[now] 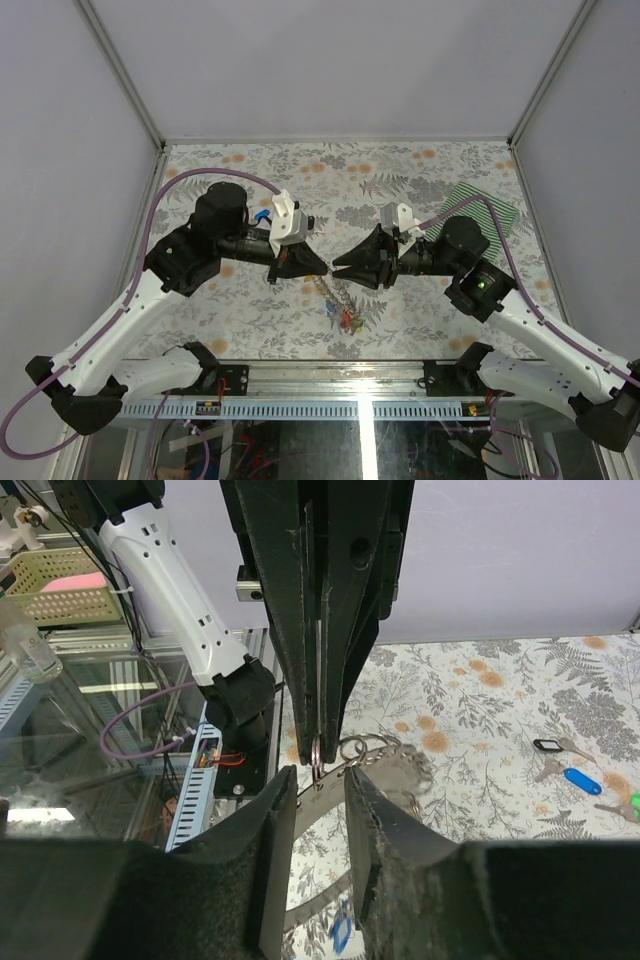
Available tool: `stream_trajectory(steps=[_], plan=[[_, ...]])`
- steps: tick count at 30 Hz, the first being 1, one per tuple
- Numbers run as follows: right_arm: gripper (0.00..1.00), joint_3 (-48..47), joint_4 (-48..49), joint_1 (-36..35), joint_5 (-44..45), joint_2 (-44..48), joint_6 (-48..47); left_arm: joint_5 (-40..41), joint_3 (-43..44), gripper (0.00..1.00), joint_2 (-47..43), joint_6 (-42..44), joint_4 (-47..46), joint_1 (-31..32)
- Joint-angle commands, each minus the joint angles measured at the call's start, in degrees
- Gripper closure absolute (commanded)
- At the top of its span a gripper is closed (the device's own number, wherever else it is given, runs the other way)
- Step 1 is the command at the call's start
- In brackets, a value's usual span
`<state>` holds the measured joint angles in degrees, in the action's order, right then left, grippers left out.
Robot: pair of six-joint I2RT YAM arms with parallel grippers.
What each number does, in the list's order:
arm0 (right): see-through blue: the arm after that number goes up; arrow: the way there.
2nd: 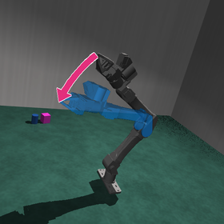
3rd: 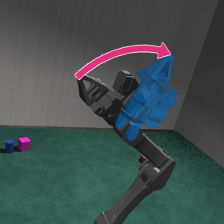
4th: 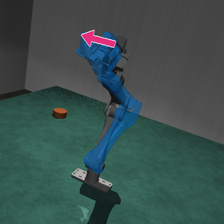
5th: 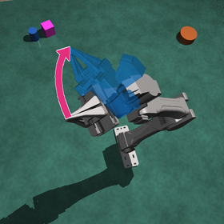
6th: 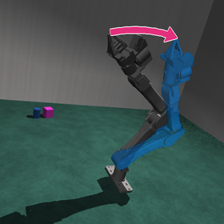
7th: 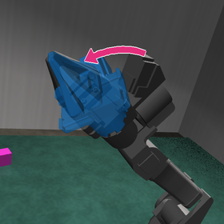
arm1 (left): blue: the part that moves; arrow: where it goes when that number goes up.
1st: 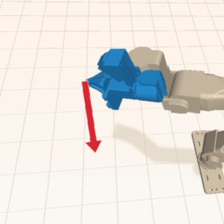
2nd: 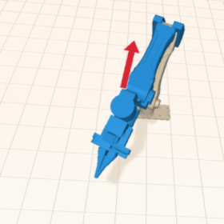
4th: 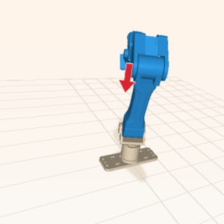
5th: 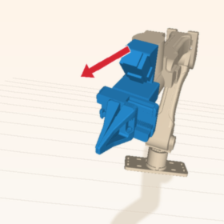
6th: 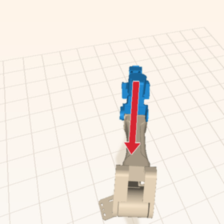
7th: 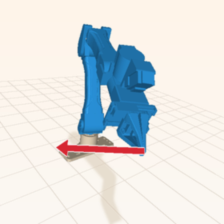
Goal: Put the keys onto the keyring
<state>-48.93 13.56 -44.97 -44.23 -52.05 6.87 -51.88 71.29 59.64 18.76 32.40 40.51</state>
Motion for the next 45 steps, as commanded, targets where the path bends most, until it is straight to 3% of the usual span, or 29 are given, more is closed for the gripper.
stream_trajectory(steps=[1, 7, 9, 11, 15, 23, 31, 39, 45], plan=[[0.71, -3.2, 2.3, -0.8, 1.1, -0.8, -1.1, -0.2, 2.7, 1.00, -0.1, 0.2, -2.4, 0.4], [1.00, -3.7, 2.2, -0.9, 0.7, -0.9, -1.0, 0.5, 2.8, 1.00, -0.2, -0.1, -2.7, 0.3], [1.00, -3.8, 1.8, -1.0, 1.2, -0.3, -0.8, 1.0, 2.3, 0.96, -0.6, -0.8, -3.3, 0.4], [1.00, -4.4, 0.1, -0.9, 1.8, 0.3, -1.6, 1.9, 1.2, 0.83, -1.6, -2.0, -4.8, 0.4], [1.00, -8.6, -8.7, -0.9, 4.4, -0.2, -5.7, 4.6, -2.3, 0.70, -4.7, -5.3, -10.3, 0.4], [1.00, -22.4, -33.5, -0.9, 8.5, -5.3, -16.7, 10.4, -8.7, 0.68, -7.9, -11.7, -20.5, 0.4], [1.00, -29.6, -45.7, -0.9, 11.6, -8.3, -22.1, 11.5, -14.1, 0.69, -9.8, -16.8, -30.7, 0.4], [1.00, -30.0, -44.8, -0.9, 10.9, -8.8, -21.3, 9.5, -15.3, 0.71, -9.4, -19.0, -35.0, 0.4], [1.00, -21.0, -27.1, -0.9, 11.1, -4.3, -10.8, 7.9, -16.8, 0.73, -9.5, -22.3, -40.4, 0.6]])
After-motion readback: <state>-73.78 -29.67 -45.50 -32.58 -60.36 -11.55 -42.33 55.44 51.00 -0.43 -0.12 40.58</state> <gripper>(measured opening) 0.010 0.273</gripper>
